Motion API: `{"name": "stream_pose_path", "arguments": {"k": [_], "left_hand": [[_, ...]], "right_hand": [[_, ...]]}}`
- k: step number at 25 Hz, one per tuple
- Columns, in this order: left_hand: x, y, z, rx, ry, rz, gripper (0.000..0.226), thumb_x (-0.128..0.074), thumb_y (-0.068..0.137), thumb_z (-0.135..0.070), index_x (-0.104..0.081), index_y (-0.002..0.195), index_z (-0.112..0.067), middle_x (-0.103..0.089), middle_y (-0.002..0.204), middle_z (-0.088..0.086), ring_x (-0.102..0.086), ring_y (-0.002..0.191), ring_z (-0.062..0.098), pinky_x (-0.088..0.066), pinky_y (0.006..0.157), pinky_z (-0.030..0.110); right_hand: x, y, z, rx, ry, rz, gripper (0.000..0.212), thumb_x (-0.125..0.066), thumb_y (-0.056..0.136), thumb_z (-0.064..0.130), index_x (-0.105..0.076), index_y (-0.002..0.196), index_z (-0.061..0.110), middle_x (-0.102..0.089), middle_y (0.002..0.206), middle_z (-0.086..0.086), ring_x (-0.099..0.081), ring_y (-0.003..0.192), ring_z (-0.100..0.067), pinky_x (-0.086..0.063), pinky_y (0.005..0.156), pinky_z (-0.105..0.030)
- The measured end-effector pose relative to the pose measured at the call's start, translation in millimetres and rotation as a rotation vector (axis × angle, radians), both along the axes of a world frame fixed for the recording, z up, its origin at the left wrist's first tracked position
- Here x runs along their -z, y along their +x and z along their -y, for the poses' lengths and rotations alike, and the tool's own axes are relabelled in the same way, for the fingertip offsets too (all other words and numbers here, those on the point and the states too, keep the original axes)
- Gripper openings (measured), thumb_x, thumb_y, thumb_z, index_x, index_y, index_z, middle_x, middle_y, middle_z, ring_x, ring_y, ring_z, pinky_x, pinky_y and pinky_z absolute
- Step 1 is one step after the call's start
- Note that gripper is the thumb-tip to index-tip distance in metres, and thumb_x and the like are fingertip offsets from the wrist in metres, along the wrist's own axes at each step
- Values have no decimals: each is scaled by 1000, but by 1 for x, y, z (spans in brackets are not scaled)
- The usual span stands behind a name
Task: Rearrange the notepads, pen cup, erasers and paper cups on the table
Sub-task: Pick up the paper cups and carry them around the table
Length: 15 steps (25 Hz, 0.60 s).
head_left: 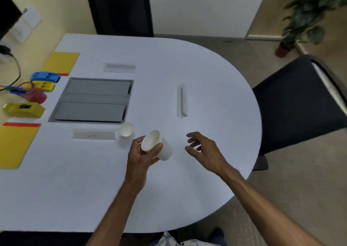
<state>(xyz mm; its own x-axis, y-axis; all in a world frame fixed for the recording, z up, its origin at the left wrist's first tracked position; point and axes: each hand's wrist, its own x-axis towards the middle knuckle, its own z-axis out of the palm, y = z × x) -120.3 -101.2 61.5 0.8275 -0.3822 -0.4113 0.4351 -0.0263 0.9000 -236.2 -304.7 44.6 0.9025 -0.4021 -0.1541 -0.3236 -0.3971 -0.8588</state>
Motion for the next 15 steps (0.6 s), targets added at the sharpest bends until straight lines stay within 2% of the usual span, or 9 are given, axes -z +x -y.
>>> {"name": "stream_pose_path", "arguments": {"k": [2, 4, 7, 12, 15], "left_hand": [[-6, -31, 24, 49, -5, 21, 71, -89, 57, -36, -58, 120, -24, -66, 115, -2, -64, 112, 24, -60, 85, 49], [-11, -68, 50, 93, -7, 50, 68, -91, 66, -27, -56, 124, -23, -63, 118, -2, -62, 112, 24, -61, 83, 46], [-16, -131, 92, 125, -16, 87, 60, -82, 76, -16, -53, 128, -22, -59, 120, -3, -59, 113, 25, -61, 80, 44], [-27, -229, 168, 284, -44, 104, 54, -79, 81, -13, -54, 127, -21, -59, 119, -2, -59, 114, 24, -59, 85, 51], [-40, -280, 218, 410, -76, 125, 49, -77, 82, -10, -55, 125, -17, -61, 116, -1, -62, 110, 22, -60, 83, 48]], "right_hand": [[-8, -40, 20, 44, -8, 12, 34, -65, 93, 37, -56, 124, 30, -63, 110, 12, -62, 98, -2, -53, 85, -27], [-16, -83, 40, 92, -19, 17, 34, -64, 93, 37, -56, 125, 30, -63, 111, 13, -62, 97, -1, -52, 85, -24], [-27, -155, 71, 152, -32, 27, 34, -62, 93, 37, -55, 126, 32, -61, 112, 15, -60, 96, 1, -51, 83, -19], [-44, -270, 119, 284, -66, 67, 36, -62, 93, 32, -55, 128, 27, -60, 110, 11, -61, 90, -4, -54, 77, -21], [-50, -332, 148, 398, -98, 91, 37, -65, 92, 25, -58, 128, 21, -62, 110, 5, -62, 86, -6, -54, 77, -22]]}}
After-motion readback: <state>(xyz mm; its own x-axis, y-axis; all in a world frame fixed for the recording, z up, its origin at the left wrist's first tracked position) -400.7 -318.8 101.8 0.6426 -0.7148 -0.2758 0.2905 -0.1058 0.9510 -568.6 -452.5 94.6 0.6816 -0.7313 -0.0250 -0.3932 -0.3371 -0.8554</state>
